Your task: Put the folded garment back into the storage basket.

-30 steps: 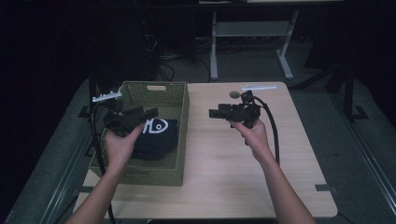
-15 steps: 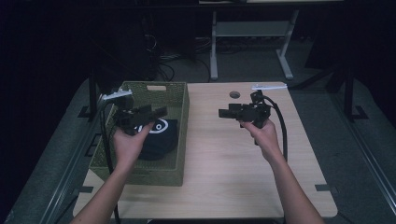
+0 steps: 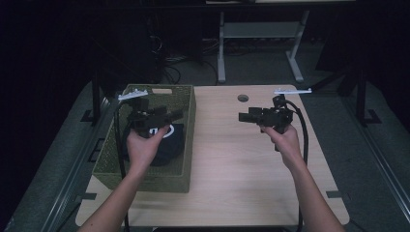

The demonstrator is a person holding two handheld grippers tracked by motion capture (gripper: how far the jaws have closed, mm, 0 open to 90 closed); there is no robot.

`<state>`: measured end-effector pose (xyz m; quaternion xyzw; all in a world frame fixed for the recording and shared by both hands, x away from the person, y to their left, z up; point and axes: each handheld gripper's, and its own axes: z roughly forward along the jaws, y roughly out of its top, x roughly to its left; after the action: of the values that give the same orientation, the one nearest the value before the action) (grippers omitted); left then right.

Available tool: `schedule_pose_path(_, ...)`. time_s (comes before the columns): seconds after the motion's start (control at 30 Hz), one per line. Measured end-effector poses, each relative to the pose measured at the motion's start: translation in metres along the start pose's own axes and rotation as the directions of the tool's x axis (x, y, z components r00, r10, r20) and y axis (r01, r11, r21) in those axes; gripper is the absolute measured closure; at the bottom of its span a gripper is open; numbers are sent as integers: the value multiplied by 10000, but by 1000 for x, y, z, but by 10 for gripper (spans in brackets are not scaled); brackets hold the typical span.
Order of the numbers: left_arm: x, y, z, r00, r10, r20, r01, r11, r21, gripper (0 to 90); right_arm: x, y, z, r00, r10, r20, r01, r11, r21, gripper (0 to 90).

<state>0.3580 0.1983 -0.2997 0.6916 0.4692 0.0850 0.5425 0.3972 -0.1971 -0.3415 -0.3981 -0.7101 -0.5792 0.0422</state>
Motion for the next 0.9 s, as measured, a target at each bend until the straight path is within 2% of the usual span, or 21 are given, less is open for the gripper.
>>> schedule_pose_path(0.47,-15,2,11,9994,217,272,-218,9997,57,168,-11,-3,-24,9991,133,396,-124,9997,-233,144)
schedule_pose_path(0.9,-37,2,28,9954,554,784,-571,9982,190,168,-21,-10,-49,9960,255,855,-227,9992,-337,144)
